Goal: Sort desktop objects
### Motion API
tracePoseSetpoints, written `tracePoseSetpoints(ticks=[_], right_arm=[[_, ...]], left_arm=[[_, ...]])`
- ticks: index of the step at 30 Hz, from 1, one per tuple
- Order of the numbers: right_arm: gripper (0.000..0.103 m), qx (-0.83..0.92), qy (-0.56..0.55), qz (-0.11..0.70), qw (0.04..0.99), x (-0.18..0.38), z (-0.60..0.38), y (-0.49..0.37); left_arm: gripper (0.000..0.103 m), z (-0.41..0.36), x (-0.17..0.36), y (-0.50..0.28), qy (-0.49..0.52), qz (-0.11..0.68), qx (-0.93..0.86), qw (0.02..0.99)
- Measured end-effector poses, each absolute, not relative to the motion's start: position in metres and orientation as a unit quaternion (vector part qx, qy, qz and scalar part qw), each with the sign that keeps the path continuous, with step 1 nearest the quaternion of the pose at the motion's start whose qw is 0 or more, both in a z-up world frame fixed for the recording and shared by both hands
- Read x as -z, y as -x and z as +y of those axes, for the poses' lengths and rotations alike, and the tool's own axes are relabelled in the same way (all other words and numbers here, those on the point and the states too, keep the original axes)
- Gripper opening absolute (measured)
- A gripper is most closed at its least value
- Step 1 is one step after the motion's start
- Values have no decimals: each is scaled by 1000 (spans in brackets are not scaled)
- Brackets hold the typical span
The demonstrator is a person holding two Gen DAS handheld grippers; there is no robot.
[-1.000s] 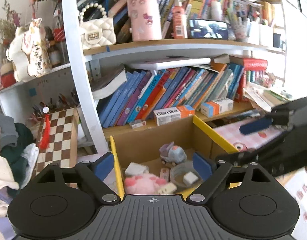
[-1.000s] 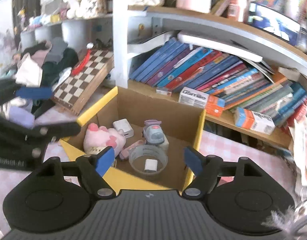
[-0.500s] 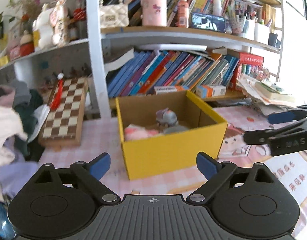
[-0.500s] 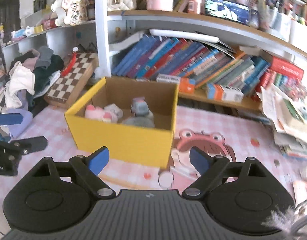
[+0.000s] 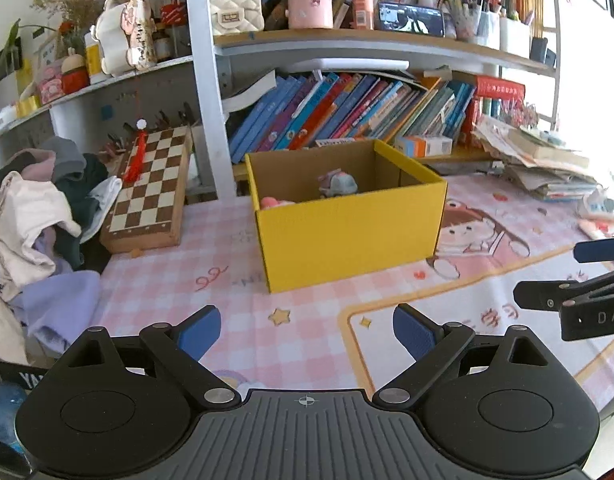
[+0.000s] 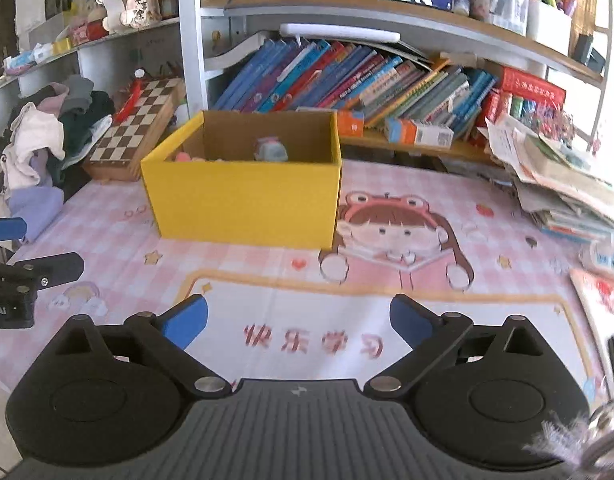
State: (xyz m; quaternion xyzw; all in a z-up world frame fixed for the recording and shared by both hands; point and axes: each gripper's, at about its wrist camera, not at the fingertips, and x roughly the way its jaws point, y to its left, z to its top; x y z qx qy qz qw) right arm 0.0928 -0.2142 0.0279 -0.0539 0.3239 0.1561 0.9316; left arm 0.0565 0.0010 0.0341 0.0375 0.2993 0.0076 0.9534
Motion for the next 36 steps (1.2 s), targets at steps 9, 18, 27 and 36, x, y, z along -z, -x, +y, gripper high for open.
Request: tracePoseSetpoints(ticks=[9,18,27,36], right_arm=[[101,-145,57,332,930,-12,-200,-60],[103,-149,72,334,928,-9,-189,-47],[103,-149,81,338,926,-7,-184,-42],[103,-151,82,339,925,-7,-185,-45]], left_arm=[[95,-8,-19,-37,-64,314,13,947],[95,-5,-11,-26,-55,329,30,942],[95,-1,-8,-22,-49,335,28,940],[101,3,-7,-22,-48,339,17,939]])
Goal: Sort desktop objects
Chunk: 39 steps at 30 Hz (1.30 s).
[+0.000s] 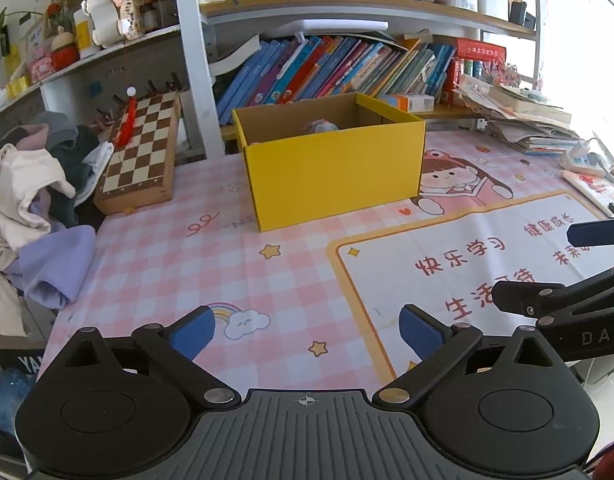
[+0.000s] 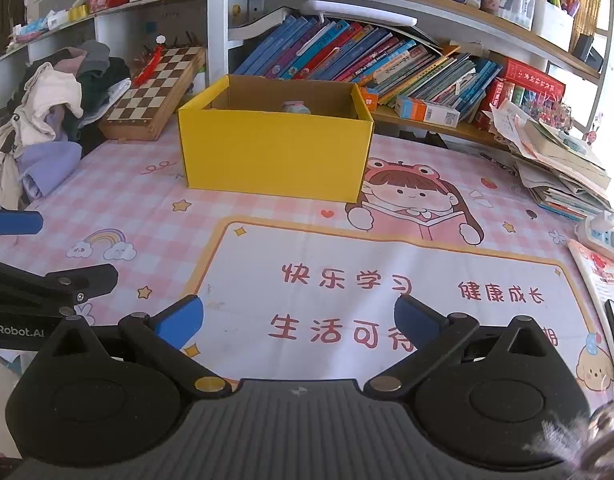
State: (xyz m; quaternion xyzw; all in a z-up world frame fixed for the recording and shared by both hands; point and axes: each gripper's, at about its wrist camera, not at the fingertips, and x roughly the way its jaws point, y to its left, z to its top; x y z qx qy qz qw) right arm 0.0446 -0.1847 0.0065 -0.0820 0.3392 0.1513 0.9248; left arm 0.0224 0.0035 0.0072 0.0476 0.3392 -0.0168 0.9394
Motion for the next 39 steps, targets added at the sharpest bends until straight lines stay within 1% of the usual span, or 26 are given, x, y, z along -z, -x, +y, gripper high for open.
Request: tracePoseSetpoints(ticks=[39], right_arm=[[103,-144,91,355,919,-2,-175,-50]], left_arm=[[103,12,-6,-24,-19,341,26,940]])
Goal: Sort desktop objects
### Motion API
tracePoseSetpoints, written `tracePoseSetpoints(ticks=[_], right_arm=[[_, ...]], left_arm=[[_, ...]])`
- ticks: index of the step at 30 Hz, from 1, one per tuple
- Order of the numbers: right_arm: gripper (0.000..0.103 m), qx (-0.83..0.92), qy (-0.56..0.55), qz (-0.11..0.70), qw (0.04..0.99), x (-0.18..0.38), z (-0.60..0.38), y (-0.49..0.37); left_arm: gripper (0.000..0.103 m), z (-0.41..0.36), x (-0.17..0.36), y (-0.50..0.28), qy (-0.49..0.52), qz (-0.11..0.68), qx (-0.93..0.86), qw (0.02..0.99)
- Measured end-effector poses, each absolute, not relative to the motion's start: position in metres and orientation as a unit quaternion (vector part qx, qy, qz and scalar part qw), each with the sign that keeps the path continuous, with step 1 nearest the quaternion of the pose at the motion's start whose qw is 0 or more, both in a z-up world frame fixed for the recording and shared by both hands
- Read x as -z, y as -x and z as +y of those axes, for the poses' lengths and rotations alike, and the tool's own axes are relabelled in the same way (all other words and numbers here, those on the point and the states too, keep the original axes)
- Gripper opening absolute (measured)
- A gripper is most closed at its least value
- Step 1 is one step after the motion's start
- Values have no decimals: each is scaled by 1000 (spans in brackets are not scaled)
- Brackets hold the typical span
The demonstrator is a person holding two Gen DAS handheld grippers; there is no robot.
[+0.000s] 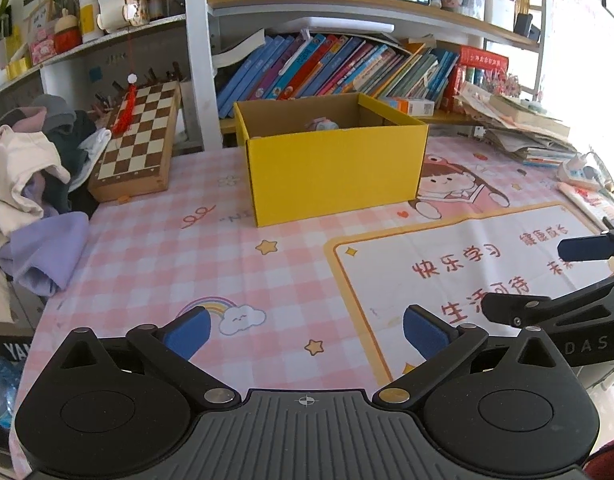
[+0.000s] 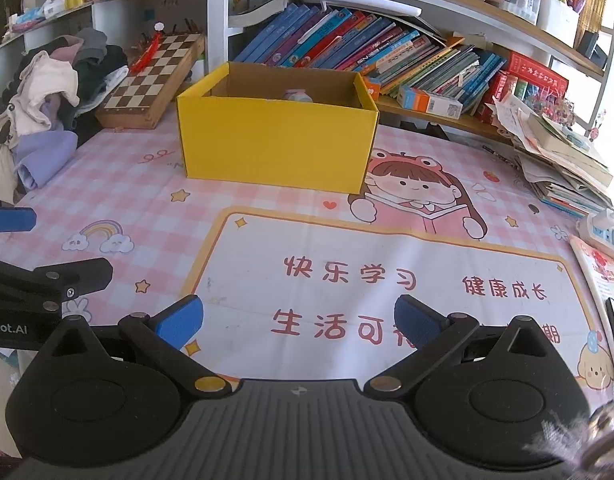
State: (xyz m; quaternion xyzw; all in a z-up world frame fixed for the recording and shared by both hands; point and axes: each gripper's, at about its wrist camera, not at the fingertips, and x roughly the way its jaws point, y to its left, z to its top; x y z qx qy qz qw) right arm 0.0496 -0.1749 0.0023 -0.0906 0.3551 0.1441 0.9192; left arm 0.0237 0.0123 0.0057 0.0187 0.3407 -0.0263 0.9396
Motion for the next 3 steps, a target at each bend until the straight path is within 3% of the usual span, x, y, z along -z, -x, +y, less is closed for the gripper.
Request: tracePoseSetpoints(ticks=[3], right_arm=[[103,-144,92,357,918,-2,-175,-50]], left_arm=[[103,11,-5,-25,-20,342,25,939]])
